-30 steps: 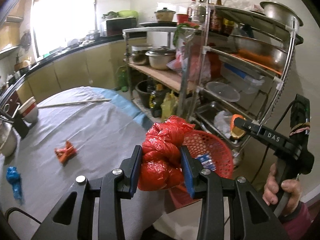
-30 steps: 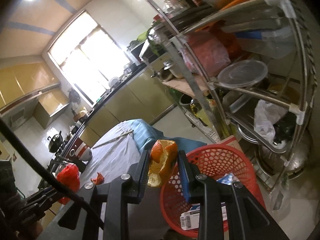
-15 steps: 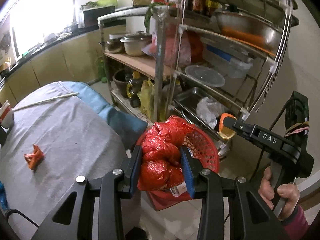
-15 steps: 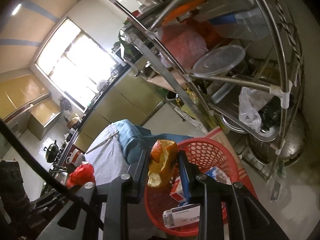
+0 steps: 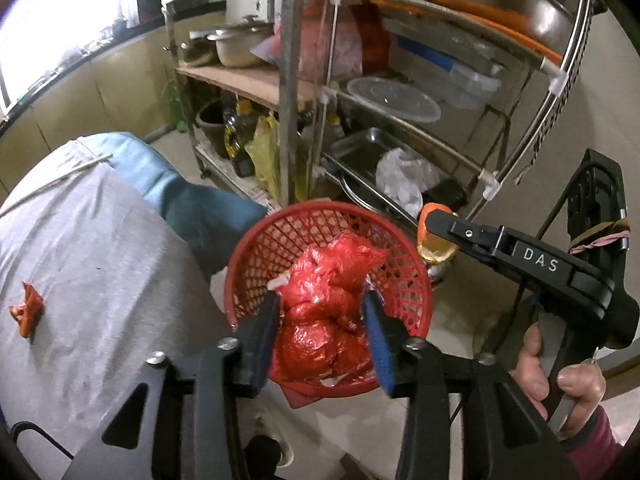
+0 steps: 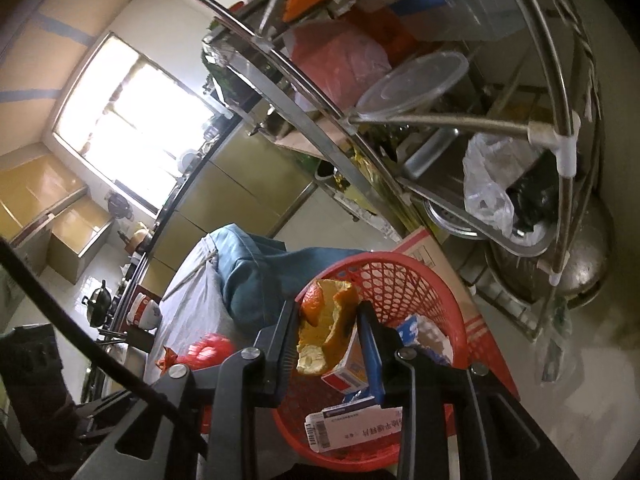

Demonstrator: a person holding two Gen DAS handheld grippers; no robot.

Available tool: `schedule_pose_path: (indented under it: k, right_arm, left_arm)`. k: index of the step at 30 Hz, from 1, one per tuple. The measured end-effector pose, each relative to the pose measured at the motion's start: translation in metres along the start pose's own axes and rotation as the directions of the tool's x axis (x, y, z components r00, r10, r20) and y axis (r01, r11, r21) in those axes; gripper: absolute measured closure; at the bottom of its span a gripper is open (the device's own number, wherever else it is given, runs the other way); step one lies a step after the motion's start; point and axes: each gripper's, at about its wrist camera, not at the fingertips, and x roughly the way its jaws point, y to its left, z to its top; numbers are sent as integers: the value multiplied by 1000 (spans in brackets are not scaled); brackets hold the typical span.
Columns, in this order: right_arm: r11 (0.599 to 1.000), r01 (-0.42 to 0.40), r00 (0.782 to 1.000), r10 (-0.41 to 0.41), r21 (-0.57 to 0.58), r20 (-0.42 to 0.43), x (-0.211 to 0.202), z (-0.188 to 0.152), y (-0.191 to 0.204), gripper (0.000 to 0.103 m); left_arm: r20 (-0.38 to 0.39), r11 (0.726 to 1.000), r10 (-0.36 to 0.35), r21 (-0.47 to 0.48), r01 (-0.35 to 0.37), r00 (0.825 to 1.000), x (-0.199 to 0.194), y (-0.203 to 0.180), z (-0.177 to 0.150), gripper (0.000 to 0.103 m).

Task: Collect trash
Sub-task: 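Open the left tool to drop the red bag while the right tool drops the peel, then grasp the blue plastic bag with the left tool while the right tool grasps the knotted orange bag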

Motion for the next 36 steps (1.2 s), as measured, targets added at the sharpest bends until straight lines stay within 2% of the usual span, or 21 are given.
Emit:
schedule_pose_path:
  k: [1, 3, 4, 5, 10, 14, 19, 22, 25, 29, 32, 36]
  right_arm:
    - [1000, -4, 1000, 4, 8, -9, 1, 0, -1, 69]
    - [1000, -7, 1000, 8, 26, -24, 2, 0, -5, 61]
    - [999, -9, 1000, 10, 34, -29, 2, 0, -5, 53]
    - [999, -17, 999, 18, 43, -28, 2, 0, -7, 37]
    - [1000, -19, 1000, 19, 13, 15, -7, 0, 3, 36]
    - [999, -30, 999, 31, -15, 21, -11, -1, 17, 36]
    - [996, -49, 999, 50, -75, 13, -10, -11, 42, 36]
    - [991, -56, 998, 57, -123, 5, -9, -18, 60, 36]
    - [979, -71, 997, 72, -192, -1, -9, -28, 88, 36]
    - [956, -82, 997, 83, -283, -8, -8, -46, 125, 36]
    - [929, -85, 996, 86, -360, -14, -4, -61, 153, 36]
    - [905, -108, 994, 87, -411, -70, 10, -81, 186, 36]
  left_arm:
    - [0, 1000, 0, -1, 0, 1000, 1, -1, 0, 44]
    - [12, 1000, 6, -2, -6, 1000, -1, 0, -1, 40]
    - [16, 1000, 7, 0, -7, 1000, -3, 1, -1, 40]
    - [17, 1000, 11, 0, -11, 1000, -4, 1, -1, 39]
    - [30, 999, 40, -17, -40, 999, -18, 14, -10, 37]
    - [22, 995, 96, -40, -96, 995, -32, 31, -27, 36]
    - [20, 986, 123, -118, -120, 992, -57, 57, -51, 35]
    - [48, 977, 153, -155, -144, 987, -76, 71, -63, 35]
    - [85, 965, 211, -176, -193, 974, -98, 86, -77, 33]
    - [128, 939, 292, -225, -259, 948, -125, 110, -97, 31]
    - [147, 904, 371, -285, -320, 917, -146, 135, -116, 30]
    - [152, 851, 460, -358, -385, 875, -170, 168, -140, 30]
